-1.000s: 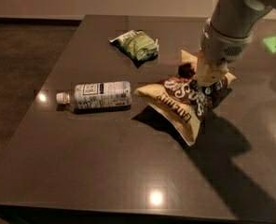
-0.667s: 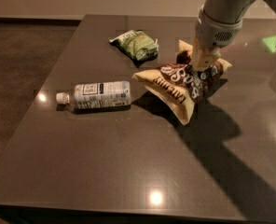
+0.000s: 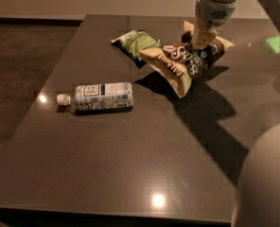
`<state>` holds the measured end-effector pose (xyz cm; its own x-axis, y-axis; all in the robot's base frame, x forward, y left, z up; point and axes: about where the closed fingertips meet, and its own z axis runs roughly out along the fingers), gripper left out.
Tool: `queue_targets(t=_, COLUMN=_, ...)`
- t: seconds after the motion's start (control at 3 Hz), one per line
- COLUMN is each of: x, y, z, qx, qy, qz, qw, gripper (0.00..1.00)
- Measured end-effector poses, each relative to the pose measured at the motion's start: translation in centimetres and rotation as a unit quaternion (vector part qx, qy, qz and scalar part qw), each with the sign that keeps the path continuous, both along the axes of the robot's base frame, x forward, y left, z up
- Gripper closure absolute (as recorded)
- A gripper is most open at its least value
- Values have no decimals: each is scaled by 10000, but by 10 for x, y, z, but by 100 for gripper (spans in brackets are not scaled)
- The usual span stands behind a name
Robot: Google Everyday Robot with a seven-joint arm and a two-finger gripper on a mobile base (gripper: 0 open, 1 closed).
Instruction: Move brown chip bag near green jalapeno chip bag
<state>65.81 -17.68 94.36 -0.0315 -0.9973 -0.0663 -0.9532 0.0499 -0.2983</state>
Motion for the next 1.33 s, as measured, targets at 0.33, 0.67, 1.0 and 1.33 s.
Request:
queue_targets(t=0.33, x=28, y=-11, z=-5, qx=-85, qy=-68, qz=-333, qw=9994, gripper=81)
queue_targets(t=0.67, x=48, y=-20, z=-9, qx=221, qy=-60, qz=-789, qw=9966, gripper=50)
queue_targets(t=1.0, x=56, y=-16, z=-6, qx=525, qy=-60, qz=-927, qw=9943, gripper=26)
queue_targets(t=1.33, x=53, y=-3, z=-9, qx=1035, qy=96, qz=-828, qw=9911, gripper=4)
